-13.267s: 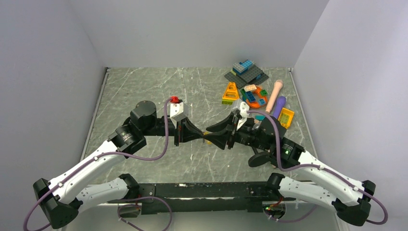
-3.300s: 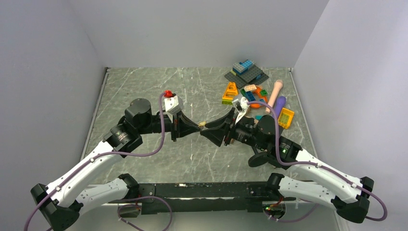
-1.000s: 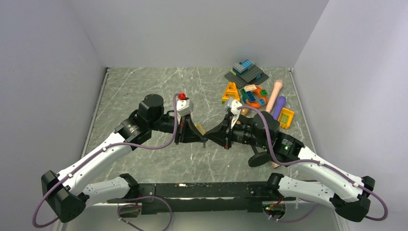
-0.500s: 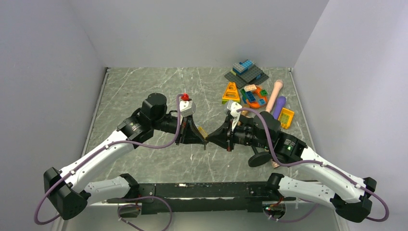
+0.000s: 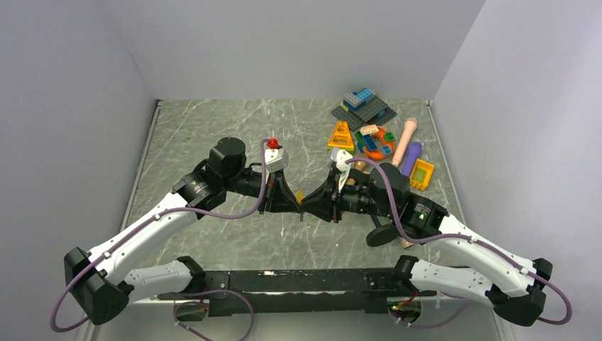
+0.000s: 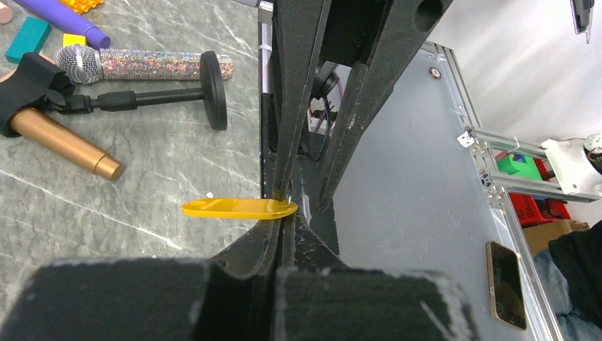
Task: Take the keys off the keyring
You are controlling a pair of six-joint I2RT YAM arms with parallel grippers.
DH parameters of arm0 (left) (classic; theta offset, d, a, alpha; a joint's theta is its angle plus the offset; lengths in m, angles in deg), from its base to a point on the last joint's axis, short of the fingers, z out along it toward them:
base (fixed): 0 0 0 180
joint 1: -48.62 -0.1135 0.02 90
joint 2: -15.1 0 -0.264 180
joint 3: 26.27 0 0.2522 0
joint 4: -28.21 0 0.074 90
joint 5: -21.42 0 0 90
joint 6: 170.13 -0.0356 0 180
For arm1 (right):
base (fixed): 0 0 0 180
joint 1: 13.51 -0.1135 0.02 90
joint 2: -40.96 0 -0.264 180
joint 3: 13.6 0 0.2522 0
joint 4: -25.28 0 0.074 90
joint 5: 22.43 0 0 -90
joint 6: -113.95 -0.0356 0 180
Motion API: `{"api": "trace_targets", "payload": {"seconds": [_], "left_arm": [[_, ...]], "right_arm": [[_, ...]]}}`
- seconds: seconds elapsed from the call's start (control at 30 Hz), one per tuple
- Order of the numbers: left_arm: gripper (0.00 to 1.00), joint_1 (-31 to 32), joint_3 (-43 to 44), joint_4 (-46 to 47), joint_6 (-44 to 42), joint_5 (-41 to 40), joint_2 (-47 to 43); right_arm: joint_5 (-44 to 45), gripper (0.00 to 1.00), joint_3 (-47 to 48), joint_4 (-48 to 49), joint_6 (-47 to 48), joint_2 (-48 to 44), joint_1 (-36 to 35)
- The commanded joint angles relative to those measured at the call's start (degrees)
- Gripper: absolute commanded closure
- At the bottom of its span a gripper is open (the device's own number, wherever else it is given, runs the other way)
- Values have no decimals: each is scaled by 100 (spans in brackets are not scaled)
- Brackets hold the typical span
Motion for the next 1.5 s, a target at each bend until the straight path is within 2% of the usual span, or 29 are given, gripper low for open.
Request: {"api": "trace_targets", "payload": {"seconds": [0.0, 0.57, 0.87, 1.0, 1.33, 1.47], "left_arm": [[100, -17, 169, 268, -100, 5, -110], [100, -22, 121, 375, -16, -40, -190], [100, -69, 78, 536, 125, 93, -190], [100, -68, 60, 575, 141, 136, -211], [100, -63, 131, 357, -12, -98, -143], [94, -68, 186, 186, -147, -373, -79]], "right_arm": [[-220, 76, 59, 419, -86, 88, -41], [-204, 82, -162, 310, -34, -70, -40], [-129, 91, -305, 349, -58, -248, -39], [-208, 100, -319, 493, -77, -132, -39], [-166, 100, -444, 695, -52, -194, -44], [-155, 100, -522, 718, -88, -457, -35]]}}
